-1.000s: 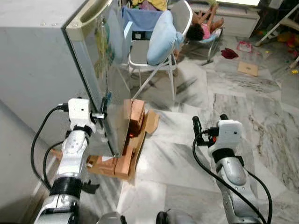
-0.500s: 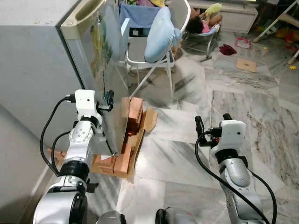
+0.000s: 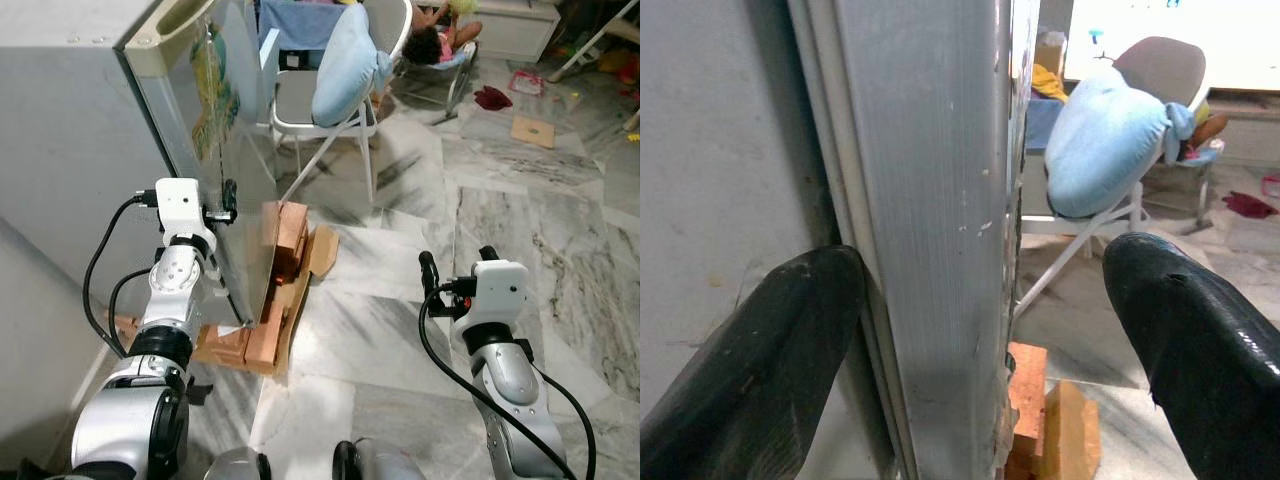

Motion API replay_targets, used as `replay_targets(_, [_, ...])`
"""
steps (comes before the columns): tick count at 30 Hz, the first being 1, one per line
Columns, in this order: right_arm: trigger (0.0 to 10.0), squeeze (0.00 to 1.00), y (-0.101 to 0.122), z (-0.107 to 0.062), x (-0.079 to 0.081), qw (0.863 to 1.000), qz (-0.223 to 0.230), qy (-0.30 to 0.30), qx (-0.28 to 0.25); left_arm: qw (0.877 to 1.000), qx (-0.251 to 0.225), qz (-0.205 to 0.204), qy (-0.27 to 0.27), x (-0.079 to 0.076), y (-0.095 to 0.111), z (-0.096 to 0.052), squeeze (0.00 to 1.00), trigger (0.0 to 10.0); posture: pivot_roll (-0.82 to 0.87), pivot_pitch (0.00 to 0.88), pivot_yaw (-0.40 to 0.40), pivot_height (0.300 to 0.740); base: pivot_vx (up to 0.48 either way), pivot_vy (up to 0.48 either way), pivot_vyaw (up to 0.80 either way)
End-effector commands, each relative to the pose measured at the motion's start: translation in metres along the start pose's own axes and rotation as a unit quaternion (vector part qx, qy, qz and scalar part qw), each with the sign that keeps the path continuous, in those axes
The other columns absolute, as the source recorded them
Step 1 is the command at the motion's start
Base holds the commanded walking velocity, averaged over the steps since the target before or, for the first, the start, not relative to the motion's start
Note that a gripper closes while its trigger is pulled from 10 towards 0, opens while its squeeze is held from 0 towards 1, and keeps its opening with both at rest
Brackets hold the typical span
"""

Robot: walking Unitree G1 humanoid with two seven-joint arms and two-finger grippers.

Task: Restocking fridge

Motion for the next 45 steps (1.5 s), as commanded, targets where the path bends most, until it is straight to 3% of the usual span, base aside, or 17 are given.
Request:
replay_targets(1, [10.0, 0.0, 0.005, 0.0, 0.0, 1.0, 0.001, -0.003, -0.007, 1.0, -0.016, -0.002, 0.011, 0.001, 0.011, 0.007, 0.0, 10.0, -0.11, 0.088, -0.005, 0.74, 0.0, 0.0, 0.0])
replay_targets(8, [10.0, 0.0, 0.005, 0.0, 0.0, 1.0, 0.002, -0.003, -0.005, 0.999, -0.02, -0.025, -0.038, -0.02, 0.017, 0.013, 0.0, 10.0, -0.11, 0.087, -0.005, 0.74, 0.0, 0.0, 0.0])
replay_targets(11, [10.0, 0.0, 0.005, 0.001, 0.0, 1.0, 0.003, -0.001, -0.006, 0.99, -0.033, -0.022, -0.136, -0.059, 0.026, 0.014, 0.0, 10.0, -0.1, 0.08, -0.011, 0.74, 0.0, 0.0, 0.0])
replay_targets(12, [10.0, 0.0, 0.005, 0.001, 0.0, 1.0, 0.003, -0.001, -0.006, 0.977, -0.042, -0.019, -0.207, -0.087, 0.029, 0.009, 0.0, 10.0, -0.1, 0.08, -0.012, 0.74, 0.0, 0.0, 0.0])
replay_targets(13, [10.0, 0.0, 0.005, 0.001, 0.0, 1.0, 0.003, -0.001, -0.006, 0.977, -0.042, -0.019, -0.207, -0.087, 0.029, 0.009, 0.0, 10.0, -0.1, 0.08, -0.012, 0.74, 0.0, 0.0, 0.0])
replay_targets(15, [10.0, 0.0, 0.004, 0.001, 0.0, 1.0, 0.004, 0.0, -0.005, 0.946, -0.055, -0.036, -0.316, -0.138, 0.034, -0.007, 0.0, 10.0, -0.1, 0.075, -0.015, 0.74, 0.0, 0.0, 0.0])
replay_targets(16, [10.0, 0.0, 0.004, 0.001, 0.0, 1.0, 0.004, 0.0, -0.005, 0.946, -0.055, -0.036, -0.316, -0.138, 0.034, -0.007, 0.0, 10.0, -0.1, 0.075, -0.015, 0.74, 0.0, 0.0, 0.0])
replay_targets(19, [10.0, 0.0, 0.005, 0.001, 0.003, 1.0, 0.005, 0.0, -0.005, 0.896, -0.089, -0.037, -0.434, -0.192, 0.049, -0.034, 0.0, 10.0, -0.11, 0.072, -0.013, 0.74, 0.0, 0.0, 0.0])
replay_targets(21, [10.0, 0.0, 0.005, 0.001, 0.004, 1.0, 0.006, 0.0, -0.006, 0.88, -0.1, -0.035, -0.462, -0.206, 0.054, -0.042, 0.0, 10.0, -0.11, 0.071, -0.012, 0.74, 0.0, 0.0, 0.0])
replay_targets(24, [10.0, 0.0, 0.006, 0.0, 0.004, 1.0, 0.007, -0.001, -0.007, 0.879, -0.102, -0.035, -0.464, -0.207, 0.055, -0.043, 0.0, 10.0, -0.11, 0.071, -0.01, 0.74, 0.0, 0.0, 0.0])
replay_targets(26, [10.0, 0.0, 0.006, 0.0, 0.004, 1.0, 0.009, -0.002, -0.007, 0.888, -0.099, -0.031, -0.448, -0.203, 0.053, -0.038, 0.0, 10.0, -0.11, 0.07, -0.005, 0.74, 0.0, 0.0, 0.0])
replay_targets(27, [10.0, 0.0, 0.006, 0.0, 0.004, 1.0, 0.01, -0.004, -0.008, 0.897, -0.094, -0.029, -0.431, -0.197, 0.05, -0.034, 0.0, 10.0, -0.11, 0.069, -0.005, 0.74, 0.0, 0.0, 0.0])
replay_targets(28, [10.0, 0.0, 0.005, -0.001, 0.004, 1.0, 0.011, -0.007, -0.008, 0.918, -0.078, -0.022, -0.388, -0.178, 0.042, -0.023, 0.0, 10.0, -0.11, 0.071, -0.003, 0.74, 0.0, 0.0, 0.0])
replay_targets(30, [10.0, 0.0, 0.004, -0.001, 0.004, 1.0, 0.012, -0.008, -0.004, 0.924, -0.073, -0.024, -0.376, -0.167, 0.039, -0.02, 0.0, 10.0, -0.11, 0.071, -0.003, 0.74, 0.0, 0.0, 0.0])
replay_targets(31, [10.0, 0.0, 0.002, -0.001, 0.005, 1.0, 0.016, -0.008, 0.001, 0.931, -0.066, -0.022, -0.358, -0.151, 0.034, -0.017, 0.0, 10.0, -0.1, 0.074, -0.005, 0.74, 0.0, -0.416, -0.8])
replay_targets(39, [10.0, 0.0, 0.002, 0.0, 0.01, 1.0, 0.019, 0.001, -0.001, 0.95, -0.053, -0.001, -0.308, -0.111, 0.017, -0.021, 0.0, 10.0, -0.09, 0.075, -0.005, 0.74, 0.302, -0.369, -0.5])
replay_targets(45, [10.0, 0.0, 0.002, 0.002, 0.01, 1.0, 0.018, 0.001, -0.001, 0.958, -0.04, 0.005, -0.285, -0.097, 0.003, -0.03, 0.0, 10.0, -0.1, 0.07, -0.005, 0.74, 0.281, -0.386, 0.0])
Point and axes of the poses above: a point about 5 cm out from each wrist's last joint towards the gripper, its own z axis pointing out of the wrist towards the gripper, its own y axis along the axis of the wrist's last joint, x = y × z, the point moved 1 cm from there along z, pointing out of the wrist towards the gripper, and after that the axes turned 2 degrees about -z, right-handed, at the moved point
